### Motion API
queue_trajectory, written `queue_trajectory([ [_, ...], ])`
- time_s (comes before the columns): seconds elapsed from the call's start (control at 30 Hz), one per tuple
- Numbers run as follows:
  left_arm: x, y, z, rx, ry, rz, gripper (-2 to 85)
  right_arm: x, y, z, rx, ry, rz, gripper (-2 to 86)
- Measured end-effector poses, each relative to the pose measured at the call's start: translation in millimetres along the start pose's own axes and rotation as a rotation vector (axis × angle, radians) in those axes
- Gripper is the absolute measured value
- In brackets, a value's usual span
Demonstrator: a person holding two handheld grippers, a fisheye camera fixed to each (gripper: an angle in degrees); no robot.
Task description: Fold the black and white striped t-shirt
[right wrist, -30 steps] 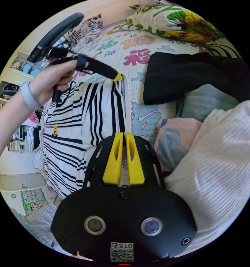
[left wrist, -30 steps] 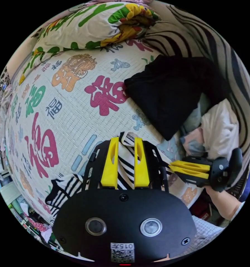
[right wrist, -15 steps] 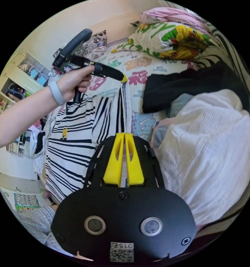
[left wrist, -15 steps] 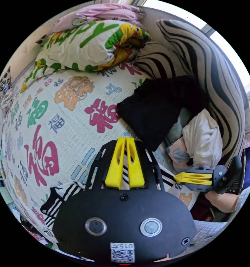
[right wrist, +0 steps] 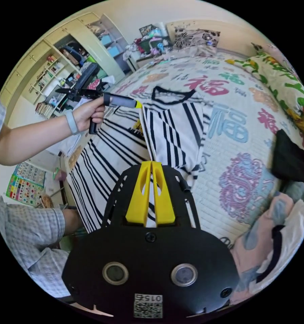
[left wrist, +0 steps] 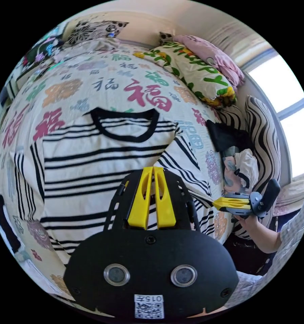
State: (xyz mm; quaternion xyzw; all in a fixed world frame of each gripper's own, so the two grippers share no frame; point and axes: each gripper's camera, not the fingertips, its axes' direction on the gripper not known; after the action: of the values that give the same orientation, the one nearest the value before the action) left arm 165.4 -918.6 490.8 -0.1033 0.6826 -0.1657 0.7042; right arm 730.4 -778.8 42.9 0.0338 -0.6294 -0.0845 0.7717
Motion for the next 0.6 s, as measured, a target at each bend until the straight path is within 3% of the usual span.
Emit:
queue_trajectory([
  [0.2,-43.1,20.5,-25.7,-0.091,-0.071,-0.057,-0.6,-19.3,-25.4,49.3,-0.161,-0.051,0.000,-0.9],
  [0.33,-68.7,21.4,-64.7,-0.107,-0.214,-0.139,-0.8,-14.8,-45.2,38.1,-0.072,-0.035,0.053,-0.7],
  [0.43,-65.9,12.3,-97.9,0.011,-0.080,-0.042,-0.8,-1.8,-69.2,37.9,0.062,0.068,0.142,-0.6],
  [0.5,-60.3,1.2,-100.0,-0.012,0.053,0.015,-0.8,5.7,-89.5,50.0,0.087,0.111,0.184,-0.6],
  [0.6,-60.0,-5.9,-94.9,-0.054,0.110,0.055,-0.8,10.1,-124.3,83.8,0.045,0.129,0.190,-0.6],
])
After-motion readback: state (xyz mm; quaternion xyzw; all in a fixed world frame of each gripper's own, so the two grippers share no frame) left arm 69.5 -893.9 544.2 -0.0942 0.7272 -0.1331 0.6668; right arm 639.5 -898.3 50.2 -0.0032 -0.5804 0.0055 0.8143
